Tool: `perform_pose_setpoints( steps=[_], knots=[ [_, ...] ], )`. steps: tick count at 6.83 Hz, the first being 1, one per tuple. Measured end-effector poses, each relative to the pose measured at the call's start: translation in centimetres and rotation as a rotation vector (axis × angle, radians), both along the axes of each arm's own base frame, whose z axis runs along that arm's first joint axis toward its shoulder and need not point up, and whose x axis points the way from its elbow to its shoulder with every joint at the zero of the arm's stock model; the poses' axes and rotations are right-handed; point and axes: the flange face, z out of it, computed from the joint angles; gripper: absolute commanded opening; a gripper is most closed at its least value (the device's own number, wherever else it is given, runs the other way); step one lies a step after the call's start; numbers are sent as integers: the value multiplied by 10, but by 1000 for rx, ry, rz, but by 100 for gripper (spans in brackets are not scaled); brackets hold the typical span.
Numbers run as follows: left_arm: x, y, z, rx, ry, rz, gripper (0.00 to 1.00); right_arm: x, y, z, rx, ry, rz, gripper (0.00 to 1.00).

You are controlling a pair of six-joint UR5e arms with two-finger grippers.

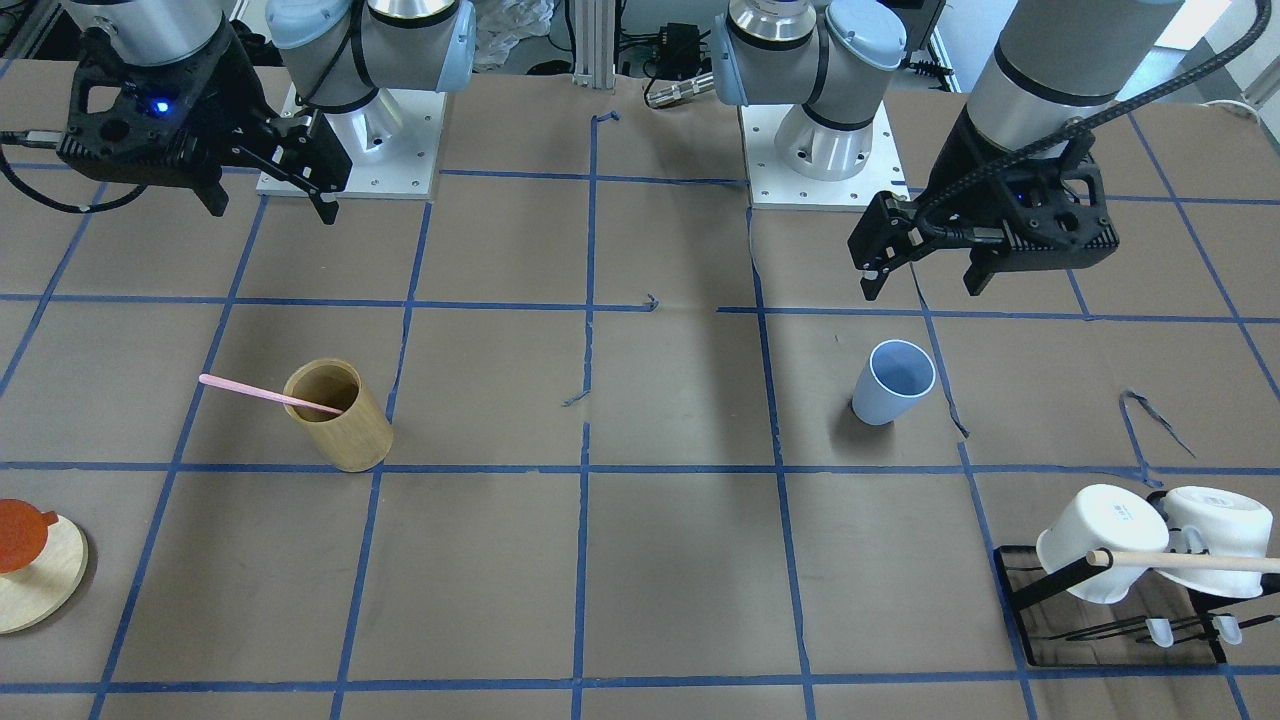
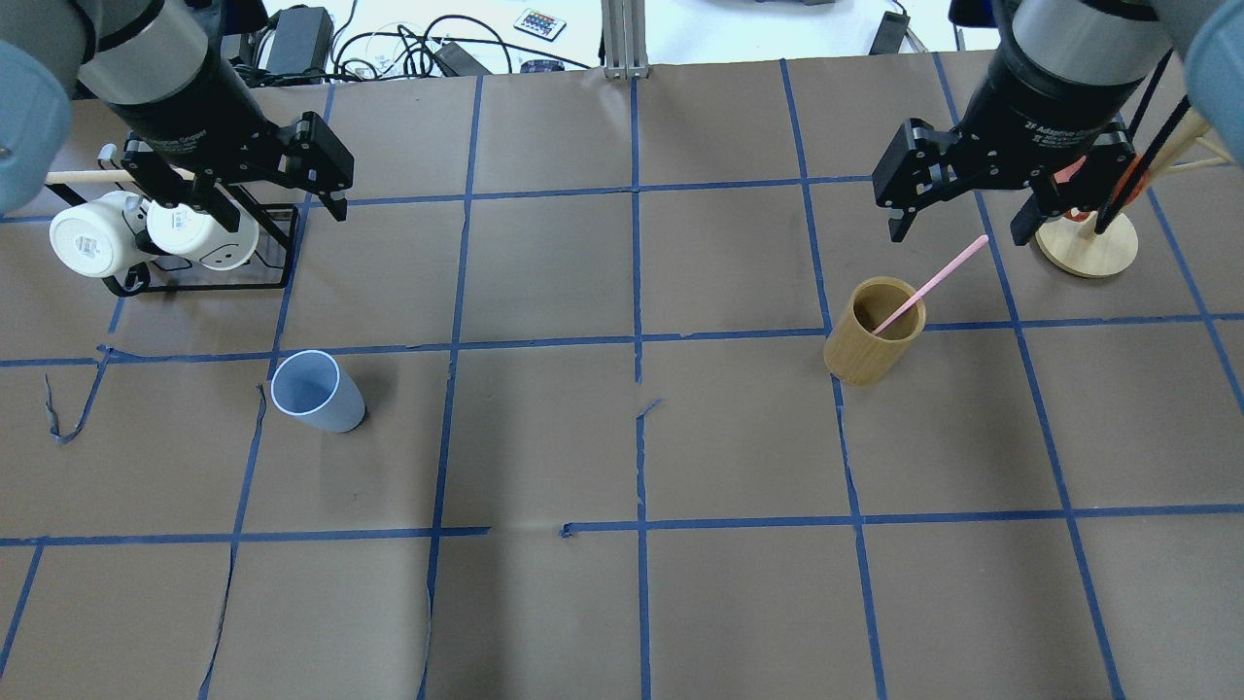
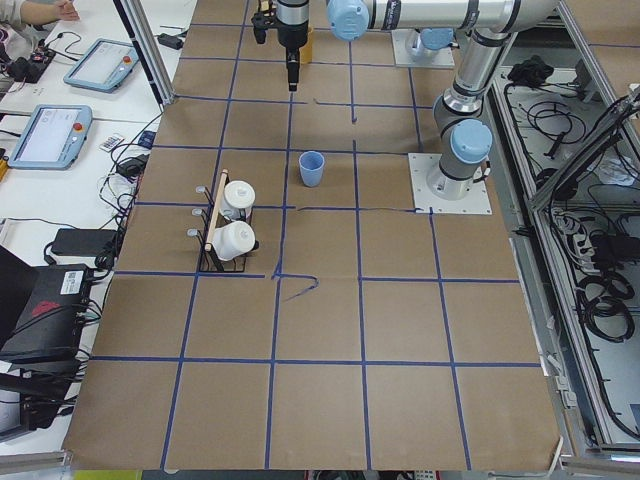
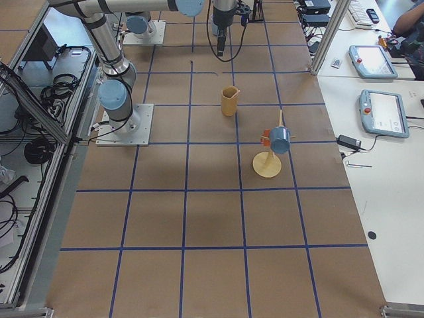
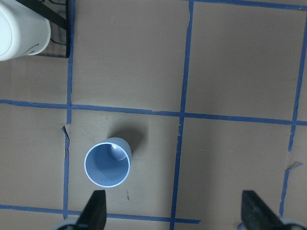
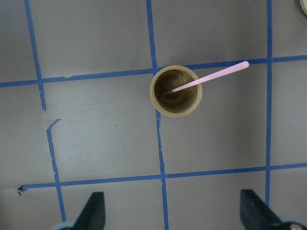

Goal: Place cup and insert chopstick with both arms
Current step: 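Lower the left gripper onto the blue cup while the right descends to the chopstick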

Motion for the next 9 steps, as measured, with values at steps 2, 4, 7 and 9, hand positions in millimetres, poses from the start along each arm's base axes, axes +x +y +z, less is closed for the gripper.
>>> perform_pose_setpoints(
  steps=[2, 4, 7, 9],
  knots=[
    [57, 9, -55, 89, 12, -10, 100, -3, -1, -5, 18, 1, 125, 100],
    [96, 30, -122, 105, 22, -66, 100, -4, -9, -23, 59, -14, 420, 100],
    [106, 43, -180, 81, 19, -78, 97, -15, -56, -78, 137, 19, 989, 100],
    [109, 42, -195, 77, 15, -74, 96, -20, -83, -109, 166, 38, 1267, 100]
  ],
)
